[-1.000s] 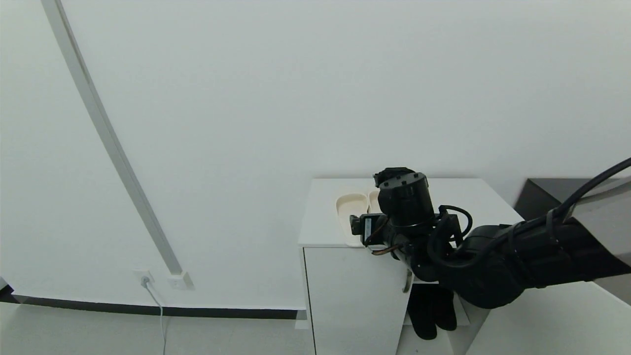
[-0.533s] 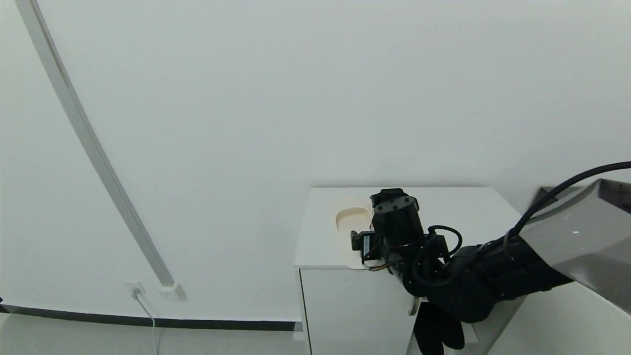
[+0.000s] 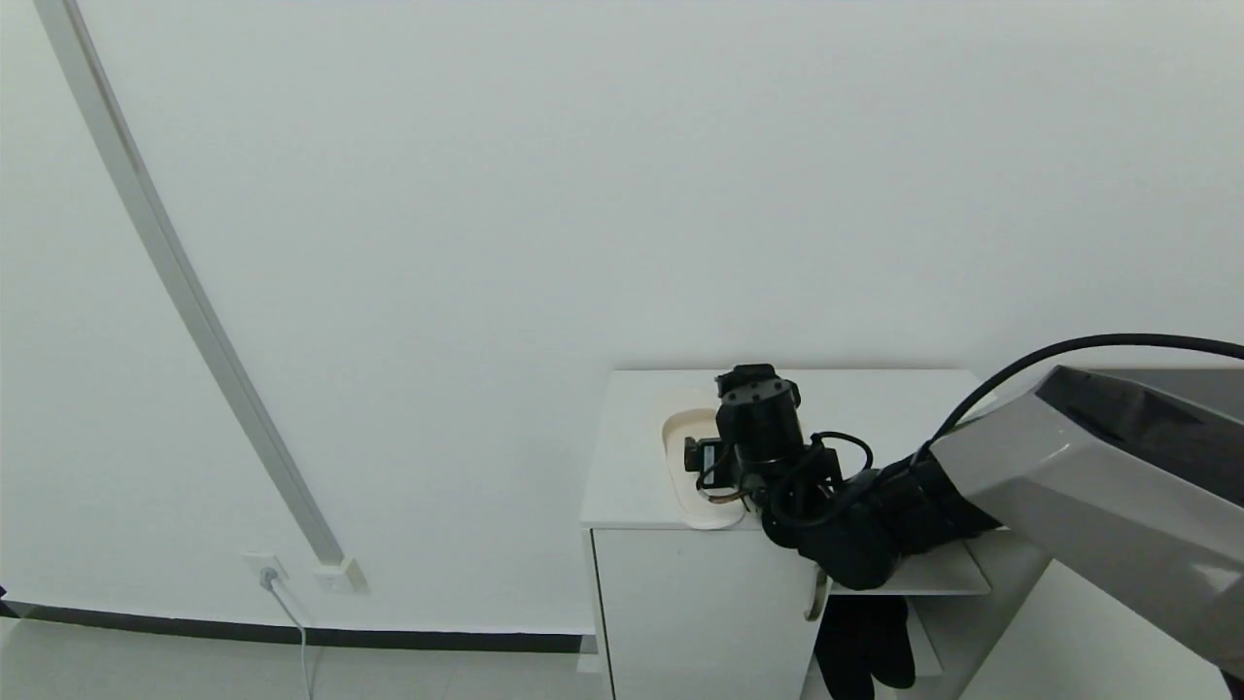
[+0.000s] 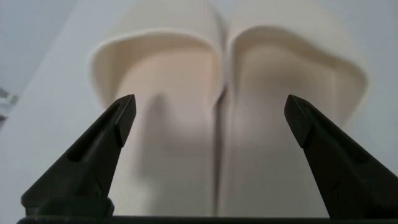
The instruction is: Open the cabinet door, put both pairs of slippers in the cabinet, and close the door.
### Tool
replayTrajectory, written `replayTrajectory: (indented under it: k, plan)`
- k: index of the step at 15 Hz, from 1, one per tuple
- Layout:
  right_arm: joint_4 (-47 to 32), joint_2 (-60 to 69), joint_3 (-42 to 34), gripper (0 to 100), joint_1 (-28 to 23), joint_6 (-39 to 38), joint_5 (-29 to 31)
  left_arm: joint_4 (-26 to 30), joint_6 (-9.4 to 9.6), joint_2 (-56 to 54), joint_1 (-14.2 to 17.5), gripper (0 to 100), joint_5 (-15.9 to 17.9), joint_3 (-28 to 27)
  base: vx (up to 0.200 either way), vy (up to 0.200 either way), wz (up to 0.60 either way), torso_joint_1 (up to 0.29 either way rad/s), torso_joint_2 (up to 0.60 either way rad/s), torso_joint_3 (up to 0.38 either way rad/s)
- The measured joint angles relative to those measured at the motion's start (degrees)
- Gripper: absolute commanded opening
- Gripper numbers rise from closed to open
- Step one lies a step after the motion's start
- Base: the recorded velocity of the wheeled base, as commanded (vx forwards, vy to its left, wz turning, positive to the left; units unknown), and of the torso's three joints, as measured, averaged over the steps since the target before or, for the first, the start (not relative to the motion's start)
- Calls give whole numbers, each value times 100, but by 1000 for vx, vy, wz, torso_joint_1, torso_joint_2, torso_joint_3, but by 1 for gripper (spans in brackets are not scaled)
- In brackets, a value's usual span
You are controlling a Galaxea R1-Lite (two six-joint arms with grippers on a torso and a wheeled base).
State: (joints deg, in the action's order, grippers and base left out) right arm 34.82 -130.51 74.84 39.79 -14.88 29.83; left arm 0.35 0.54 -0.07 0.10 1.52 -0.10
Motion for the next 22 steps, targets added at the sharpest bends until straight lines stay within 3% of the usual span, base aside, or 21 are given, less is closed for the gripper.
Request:
replayTrajectory:
  k: [8,9,18,22]
  plan:
    - [-22,-912,1465,100,-460,507,-200,-2,-21,0,-2,0,-2,0,0,0,0,0,0,0]
    - [-26,-973,1519,0,-475,514,-208,0,-33,0,-2,0,-2,0,0,0,0,0,0,0]
    - [-20,-976,1493,0,-477,514,-312,0,-38,0,0,0,-2,0,0,0,0,0,0,0]
    - [51,-276,711,0,-380,507,-521,-2,-35,0,-2,0,-2,0,0,0,0,0,0,0]
